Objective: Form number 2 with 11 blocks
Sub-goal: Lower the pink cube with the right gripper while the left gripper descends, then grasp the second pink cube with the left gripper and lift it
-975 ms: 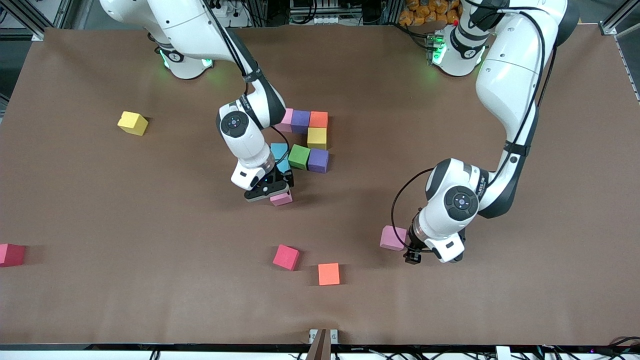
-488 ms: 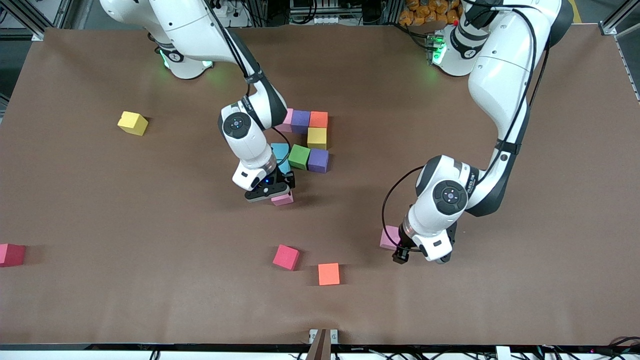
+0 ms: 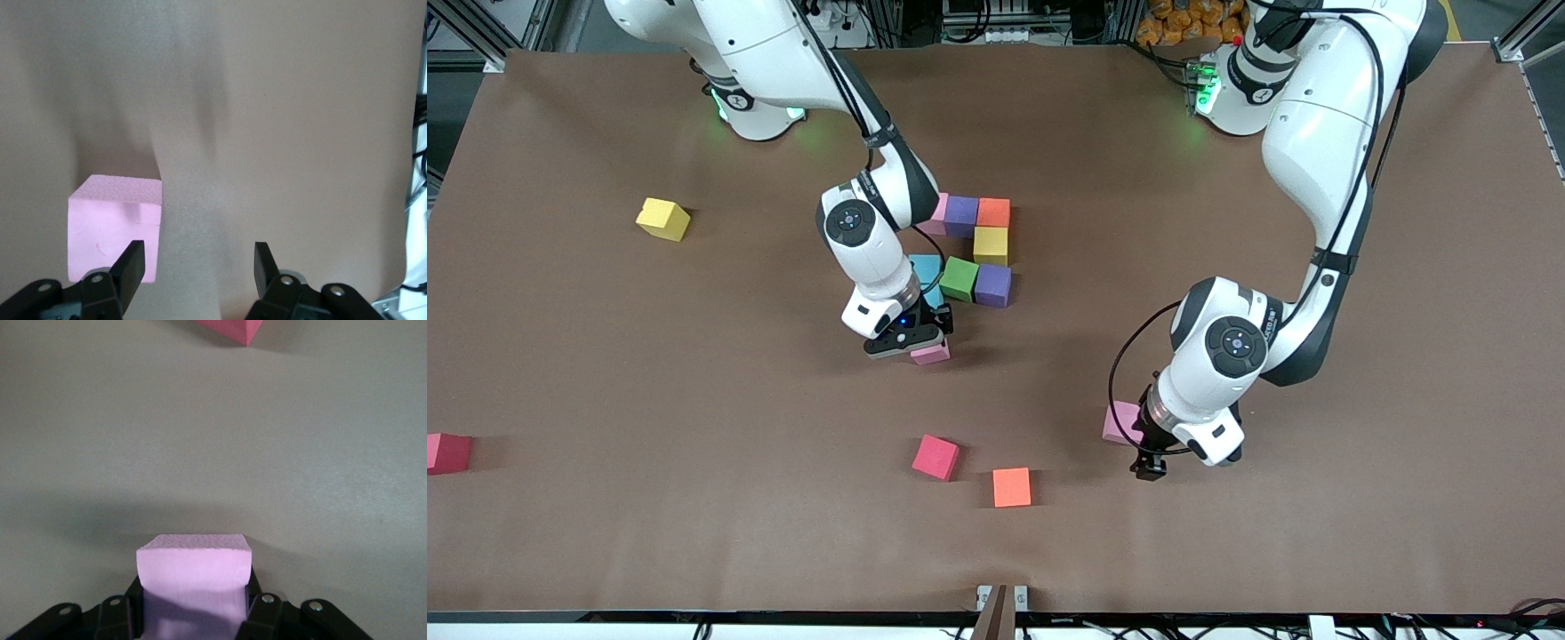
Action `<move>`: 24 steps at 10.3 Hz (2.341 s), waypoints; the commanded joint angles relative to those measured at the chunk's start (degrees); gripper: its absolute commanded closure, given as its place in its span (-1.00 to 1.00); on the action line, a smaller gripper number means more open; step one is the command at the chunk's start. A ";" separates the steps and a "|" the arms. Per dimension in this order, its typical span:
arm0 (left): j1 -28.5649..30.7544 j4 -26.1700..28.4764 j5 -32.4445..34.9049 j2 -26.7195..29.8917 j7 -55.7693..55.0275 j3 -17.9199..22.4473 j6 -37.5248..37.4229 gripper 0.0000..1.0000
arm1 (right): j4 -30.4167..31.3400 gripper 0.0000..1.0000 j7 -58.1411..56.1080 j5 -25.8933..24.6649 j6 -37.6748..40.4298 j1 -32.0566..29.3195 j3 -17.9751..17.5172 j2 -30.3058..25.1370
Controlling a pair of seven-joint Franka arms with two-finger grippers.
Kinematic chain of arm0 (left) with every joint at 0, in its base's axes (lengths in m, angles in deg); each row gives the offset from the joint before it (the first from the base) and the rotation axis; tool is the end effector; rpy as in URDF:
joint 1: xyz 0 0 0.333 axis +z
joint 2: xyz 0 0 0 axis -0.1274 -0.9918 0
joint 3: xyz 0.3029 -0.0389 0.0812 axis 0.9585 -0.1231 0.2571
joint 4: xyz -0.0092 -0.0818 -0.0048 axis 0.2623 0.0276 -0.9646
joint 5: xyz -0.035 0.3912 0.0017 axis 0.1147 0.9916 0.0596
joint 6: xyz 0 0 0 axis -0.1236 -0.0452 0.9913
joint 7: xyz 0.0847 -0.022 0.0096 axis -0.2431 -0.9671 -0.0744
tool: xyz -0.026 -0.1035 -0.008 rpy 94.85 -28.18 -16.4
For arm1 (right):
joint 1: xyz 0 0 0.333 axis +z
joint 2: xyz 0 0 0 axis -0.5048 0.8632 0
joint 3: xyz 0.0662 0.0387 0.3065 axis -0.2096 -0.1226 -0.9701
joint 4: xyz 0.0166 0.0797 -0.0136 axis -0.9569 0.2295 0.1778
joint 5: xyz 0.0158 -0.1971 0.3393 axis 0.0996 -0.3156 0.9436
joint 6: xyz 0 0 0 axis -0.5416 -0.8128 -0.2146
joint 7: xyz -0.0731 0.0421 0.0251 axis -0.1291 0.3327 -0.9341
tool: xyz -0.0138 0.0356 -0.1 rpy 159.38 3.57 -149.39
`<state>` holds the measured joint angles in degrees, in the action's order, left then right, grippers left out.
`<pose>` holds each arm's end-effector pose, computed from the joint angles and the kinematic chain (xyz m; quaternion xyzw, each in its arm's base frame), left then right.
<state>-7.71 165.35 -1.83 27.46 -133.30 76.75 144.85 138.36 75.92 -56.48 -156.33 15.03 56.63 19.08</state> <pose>0.7108 -0.2901 0.2677 0.7224 0.6791 0.0329 0.1256 0.5213 0.3674 0.2039 -0.9882 -0.0910 -0.0998 0.0722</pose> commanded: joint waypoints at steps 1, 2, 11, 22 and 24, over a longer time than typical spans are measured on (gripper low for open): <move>-0.09 -1.18 -1.50 -0.43 -6.81 0.45 0.32 -0.48 | -2.25 1.00 1.57 -0.79 3.65 1.24 0.72 1.23; 0.09 -1.61 -1.93 -0.43 -10.49 0.45 0.93 -0.48 | -2.95 1.00 1.57 -2.79 6.11 1.15 0.81 1.14; -3.24 -8.30 -5.36 -5.44 -21.25 1.67 12.54 -0.48 | -5.69 1.00 8.94 -9.83 8.59 1.86 2.82 1.93; 3.34 -6.81 1.93 -2.63 -6.44 1.68 -0.73 -0.48 | -5.69 -0.43 14.40 -13.71 7.63 1.86 3.09 2.72; 3.34 -6.72 1.41 -2.63 2.87 1.68 -4.93 -0.48 | -5.69 -0.62 14.49 -13.63 7.45 1.86 3.09 2.72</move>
<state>-4.56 158.17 -0.70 24.00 -135.92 78.71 143.07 133.45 88.30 -68.88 -148.43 16.02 58.94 21.05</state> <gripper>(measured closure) 0.256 0.225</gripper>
